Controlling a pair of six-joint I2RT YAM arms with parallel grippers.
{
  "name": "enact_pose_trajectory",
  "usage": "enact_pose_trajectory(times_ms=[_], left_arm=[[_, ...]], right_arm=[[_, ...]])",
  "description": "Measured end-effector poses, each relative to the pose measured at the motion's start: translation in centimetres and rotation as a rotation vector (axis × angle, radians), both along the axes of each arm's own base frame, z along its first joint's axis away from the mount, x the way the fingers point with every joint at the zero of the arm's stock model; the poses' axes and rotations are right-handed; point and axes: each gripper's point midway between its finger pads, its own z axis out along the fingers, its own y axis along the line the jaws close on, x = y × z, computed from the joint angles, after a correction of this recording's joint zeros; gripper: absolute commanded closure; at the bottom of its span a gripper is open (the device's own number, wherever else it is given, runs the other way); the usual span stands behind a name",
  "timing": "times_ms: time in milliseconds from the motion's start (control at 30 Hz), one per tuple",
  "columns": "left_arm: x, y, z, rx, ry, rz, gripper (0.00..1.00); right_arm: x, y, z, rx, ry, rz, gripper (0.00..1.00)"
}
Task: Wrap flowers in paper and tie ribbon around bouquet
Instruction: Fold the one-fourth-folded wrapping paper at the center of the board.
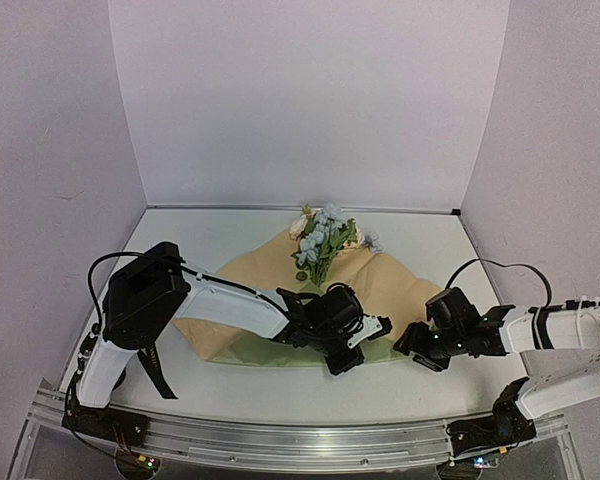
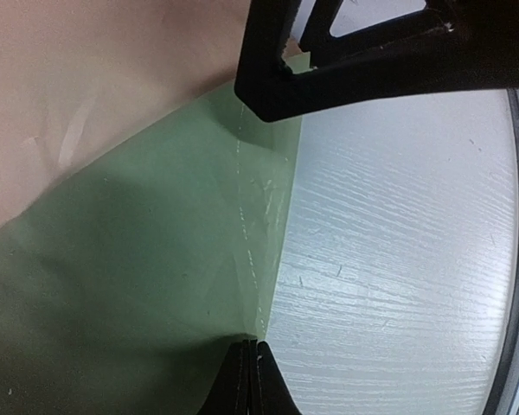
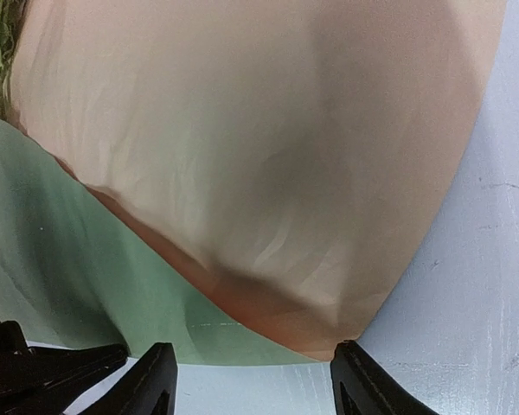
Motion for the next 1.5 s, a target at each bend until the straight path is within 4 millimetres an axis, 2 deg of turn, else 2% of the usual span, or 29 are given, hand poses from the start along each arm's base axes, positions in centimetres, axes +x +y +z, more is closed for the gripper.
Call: enact_pose_trajectory(times_ms=[133, 367, 833, 1300, 1367, 1500], left_arm=[[0.2, -0.1, -0.2, 0.001, -0.012, 0.006, 1.0], [0.3, -0.2, -0.1, -0.004, -0.014, 0.007, 1.0], [0.3, -0.3, -0.1, -0.009, -0.015, 0.007, 1.0], [0.2, -0.3, -0.1, -0.011, -0.013, 0.004, 0.99], [0.2, -0.3, -0.1, -0.011, -0.013, 0.004, 0.99], [0.2, -0.3, -0.1, -0.011, -0.012, 0.004, 0.99]], right_arm=[[0.0, 0.0, 0.0, 0.009, 0.007, -0.011, 0.4], [-0.2, -0.3, -0.2, 0.023, 0.038, -0.058, 0.5], [-0.3, -0.1, -0.6, 0.004, 0.093, -0.079, 0.74], [-0.9, -1.2, -1.1, -0.067, 0.1, -0.041, 0.99], [-1.0, -1.3, -1.1, -0.077, 0.1, -0.035, 0.98], [-1.2, -1.6, -1.1, -0.088, 0.099, -0.027, 0.79]])
